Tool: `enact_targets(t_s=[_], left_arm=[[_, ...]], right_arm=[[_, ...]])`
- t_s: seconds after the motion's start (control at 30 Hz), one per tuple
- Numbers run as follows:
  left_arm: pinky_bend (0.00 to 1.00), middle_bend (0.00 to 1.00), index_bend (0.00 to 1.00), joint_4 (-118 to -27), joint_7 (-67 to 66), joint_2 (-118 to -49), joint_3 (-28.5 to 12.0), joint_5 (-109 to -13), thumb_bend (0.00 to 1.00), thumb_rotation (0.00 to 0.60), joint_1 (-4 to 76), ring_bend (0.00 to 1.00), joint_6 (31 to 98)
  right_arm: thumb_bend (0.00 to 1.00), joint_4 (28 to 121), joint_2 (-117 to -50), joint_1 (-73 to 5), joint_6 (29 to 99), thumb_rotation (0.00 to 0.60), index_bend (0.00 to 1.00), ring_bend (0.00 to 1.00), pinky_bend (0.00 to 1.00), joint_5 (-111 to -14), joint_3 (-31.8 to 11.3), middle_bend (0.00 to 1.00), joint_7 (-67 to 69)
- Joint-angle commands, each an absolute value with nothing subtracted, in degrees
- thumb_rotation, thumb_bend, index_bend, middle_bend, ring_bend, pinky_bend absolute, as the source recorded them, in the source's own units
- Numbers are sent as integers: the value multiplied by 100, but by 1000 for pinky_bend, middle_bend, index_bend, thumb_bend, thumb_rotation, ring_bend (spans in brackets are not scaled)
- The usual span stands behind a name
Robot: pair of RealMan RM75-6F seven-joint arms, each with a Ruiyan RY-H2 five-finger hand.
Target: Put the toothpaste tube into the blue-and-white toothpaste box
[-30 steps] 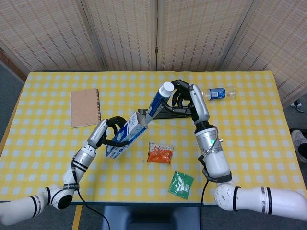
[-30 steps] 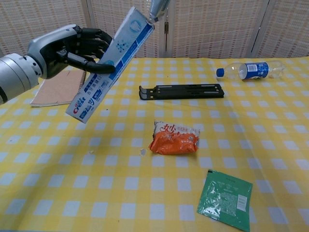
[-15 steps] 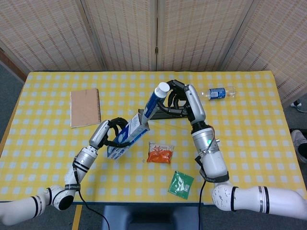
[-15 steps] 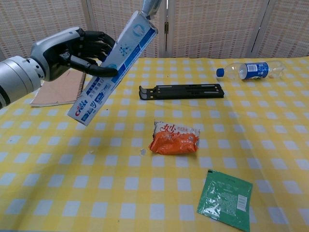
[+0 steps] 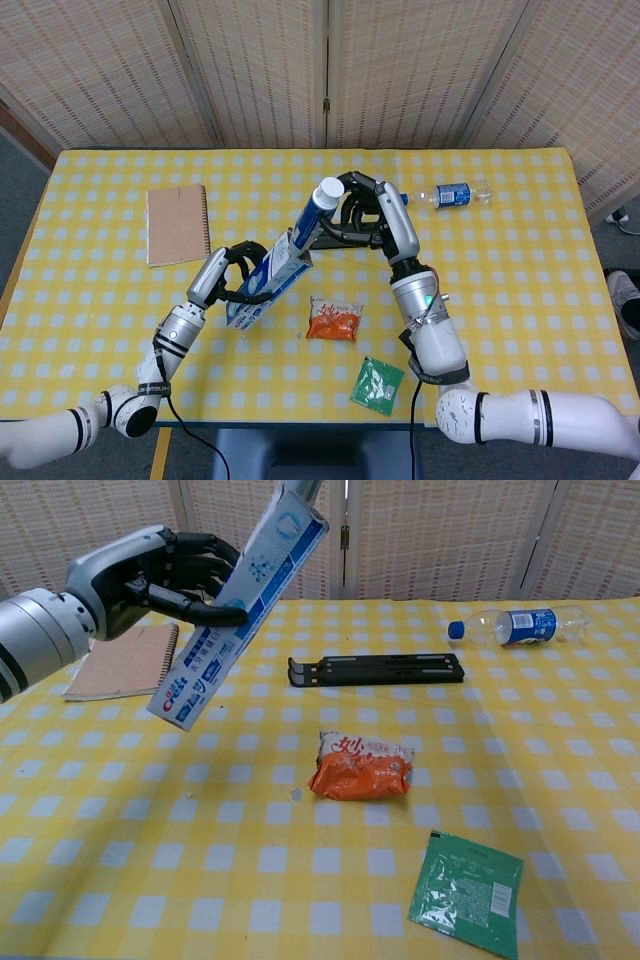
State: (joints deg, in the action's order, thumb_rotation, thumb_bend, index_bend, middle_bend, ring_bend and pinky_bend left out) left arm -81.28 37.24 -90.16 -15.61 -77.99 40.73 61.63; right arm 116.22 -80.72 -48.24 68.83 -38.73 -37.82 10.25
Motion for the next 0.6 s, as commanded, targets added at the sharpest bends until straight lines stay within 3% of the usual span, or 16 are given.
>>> enact_targets(t_s=[0.03, 0.6], left_arm=[[660, 544, 463, -8102, 3717, -9032, -1576, -7791, 150, 600, 4070, 481, 6186], [660, 544, 464, -8164, 4045, -8962, -1678, -7884, 150, 600, 3914, 481, 6541]], right_arm=[[400, 11639, -8076, -4824, 6861, 600, 778, 662, 792, -3865, -3776, 619, 1033], [400, 11288, -8159, -4726, 6759, 600, 778, 663, 792, -3835, -3776, 620, 1271]])
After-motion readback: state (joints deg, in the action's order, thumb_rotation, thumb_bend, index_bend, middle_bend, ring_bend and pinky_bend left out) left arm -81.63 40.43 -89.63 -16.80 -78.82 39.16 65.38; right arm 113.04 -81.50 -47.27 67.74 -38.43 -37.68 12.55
